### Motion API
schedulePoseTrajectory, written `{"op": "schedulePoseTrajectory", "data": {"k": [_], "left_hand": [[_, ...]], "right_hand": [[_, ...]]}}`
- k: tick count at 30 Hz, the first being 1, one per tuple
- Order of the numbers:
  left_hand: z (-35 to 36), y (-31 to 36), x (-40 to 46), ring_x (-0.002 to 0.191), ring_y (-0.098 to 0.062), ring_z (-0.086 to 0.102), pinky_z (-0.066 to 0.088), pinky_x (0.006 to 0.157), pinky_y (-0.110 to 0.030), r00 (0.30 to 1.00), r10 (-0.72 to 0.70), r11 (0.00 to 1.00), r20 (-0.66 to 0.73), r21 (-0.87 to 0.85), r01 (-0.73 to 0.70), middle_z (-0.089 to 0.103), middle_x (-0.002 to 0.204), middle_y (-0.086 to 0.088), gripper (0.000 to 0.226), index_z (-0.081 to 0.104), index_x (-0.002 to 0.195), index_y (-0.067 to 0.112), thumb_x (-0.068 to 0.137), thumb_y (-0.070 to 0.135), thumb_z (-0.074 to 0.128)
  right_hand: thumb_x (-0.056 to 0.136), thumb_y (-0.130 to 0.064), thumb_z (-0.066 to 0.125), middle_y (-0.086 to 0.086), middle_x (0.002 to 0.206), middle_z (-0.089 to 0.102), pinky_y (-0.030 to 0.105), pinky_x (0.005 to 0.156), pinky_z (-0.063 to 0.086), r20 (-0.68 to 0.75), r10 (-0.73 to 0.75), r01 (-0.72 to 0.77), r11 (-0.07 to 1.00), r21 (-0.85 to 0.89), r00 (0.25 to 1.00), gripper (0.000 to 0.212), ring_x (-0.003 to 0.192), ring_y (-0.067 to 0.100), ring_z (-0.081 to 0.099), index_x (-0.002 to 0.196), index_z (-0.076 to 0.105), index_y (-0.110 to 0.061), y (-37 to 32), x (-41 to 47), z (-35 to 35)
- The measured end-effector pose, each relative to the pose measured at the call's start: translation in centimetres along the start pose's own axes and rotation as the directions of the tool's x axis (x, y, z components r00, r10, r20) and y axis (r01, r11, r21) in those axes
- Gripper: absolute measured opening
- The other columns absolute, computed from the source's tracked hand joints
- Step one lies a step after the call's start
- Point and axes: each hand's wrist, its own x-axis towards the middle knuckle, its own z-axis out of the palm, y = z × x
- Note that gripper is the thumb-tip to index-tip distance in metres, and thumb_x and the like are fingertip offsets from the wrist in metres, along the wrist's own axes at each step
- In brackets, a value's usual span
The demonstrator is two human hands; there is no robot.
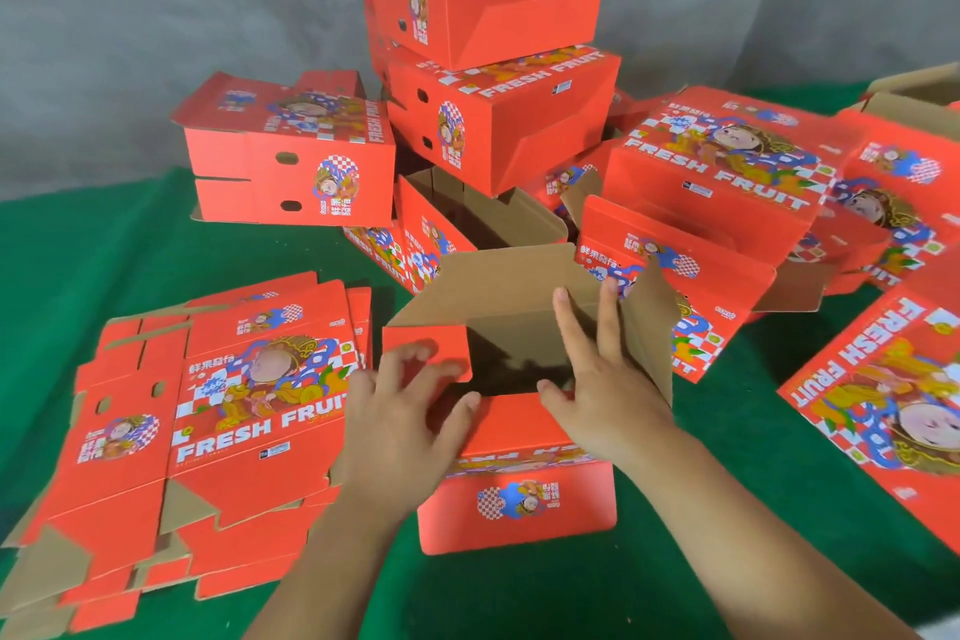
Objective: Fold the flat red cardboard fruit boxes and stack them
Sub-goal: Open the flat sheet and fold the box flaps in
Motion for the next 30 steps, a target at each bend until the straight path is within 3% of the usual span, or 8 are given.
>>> {"op": "schedulePoseTrajectory", "data": {"k": [4,7,11,15,18,23,26,30], "left_hand": [[-0.4,-0.1,2.9,0.102,-0.035,0.057,0.052,0.084,-0.044,0.987,-0.108,0.987,0.121,0.131,0.092,0.056,0.129,-0.004,0.065,0.036,0.159,0.039,0.098,0.056,0.053],[0.2,-0.5,4.5,0.101,-0.036,0.065,0.051,0.068,-0.041,0.969,-0.162,0.965,0.185,0.236,0.116,0.056,0.141,-0.006,0.083,-0.003,0.160,0.049,0.099,0.047,0.053],[0.4,-1.2,5.6,0.085,-0.035,0.070,0.047,0.062,-0.037,0.954,-0.222,0.942,0.199,0.298,0.157,0.073,0.106,-0.008,0.095,-0.024,0.151,0.055,0.098,0.051,0.055],[0.8,-1.2,6.2,0.082,-0.036,0.071,0.039,0.060,-0.034,0.961,-0.208,0.925,0.181,0.356,0.133,0.074,0.090,-0.008,0.099,-0.020,0.154,0.050,0.095,0.054,0.058],[1.0,-1.3,6.3,0.079,-0.040,0.071,0.045,0.062,-0.038,0.973,-0.195,0.948,0.126,0.280,0.154,0.074,0.085,-0.013,0.093,-0.014,0.158,0.048,0.095,0.063,0.054],[0.4,-2.6,6.0,0.088,-0.038,0.067,0.043,0.068,-0.038,0.968,-0.237,0.946,0.080,-0.208,0.249,0.069,0.087,0.001,0.058,0.056,0.119,0.035,0.097,0.077,0.022],[1.3,-2.1,5.3,0.092,-0.040,0.058,0.039,0.073,-0.041,0.973,-0.230,0.970,-0.013,-0.082,0.228,0.058,0.096,-0.011,0.048,0.062,0.095,0.015,0.097,0.061,0.051],[1.8,-1.4,5.1,0.124,-0.040,0.046,0.040,0.104,-0.053,0.890,-0.455,0.890,0.012,0.011,0.455,0.044,0.138,-0.019,0.077,0.052,0.146,0.026,0.082,0.061,0.076]], "right_hand": [[0.094,-0.047,0.058,-0.012,0.163,-0.038,0.041,0.100,0.049,-0.042,-0.063,0.065,0.997,0.034,0.997,0.085,0.124,0.027,0.058,0.161,0.005,-0.049,0.0,-0.6,-0.2],[0.086,-0.042,0.060,-0.004,0.173,-0.003,0.053,0.119,0.023,-0.421,-0.073,0.066,0.997,-0.029,0.904,0.075,0.150,0.030,0.020,0.157,0.034,-0.037,-1.0,-2.3,0.6],[0.083,-0.035,0.075,0.003,0.171,-0.005,0.056,0.120,0.016,-0.523,0.243,-0.075,0.944,0.321,0.817,0.108,0.154,0.031,0.007,0.164,0.004,-0.035,-0.6,-4.4,2.3],[0.092,-0.029,0.070,-0.009,0.167,0.024,0.048,0.118,0.036,-0.356,0.155,0.039,0.875,0.482,0.921,0.104,0.151,0.014,0.024,0.163,-0.005,-0.038,1.6,-4.3,2.1],[0.099,-0.042,0.054,-0.014,0.163,0.024,0.047,0.110,0.047,-0.320,0.018,0.074,0.959,0.275,0.947,0.065,0.148,0.016,0.025,0.160,0.031,-0.035,2.5,-4.8,2.0],[0.100,-0.053,0.043,-0.012,0.154,0.036,0.038,0.112,0.040,-0.275,0.039,0.022,0.976,0.218,0.961,0.047,0.139,0.019,0.034,0.138,0.062,-0.034,2.3,-4.2,1.3],[0.091,-0.068,0.035,-0.004,0.134,0.037,0.041,0.113,0.035,-0.272,0.212,-0.067,0.886,0.459,0.938,0.065,0.135,0.025,0.039,0.141,0.049,-0.029,1.6,-2.7,0.0],[0.081,-0.079,0.049,0.003,0.150,0.020,0.043,0.121,0.024,-0.167,0.258,-0.152,0.868,0.473,0.952,0.094,0.149,0.025,0.017,0.160,0.012,-0.043,1.6,0.0,-1.2]]}}
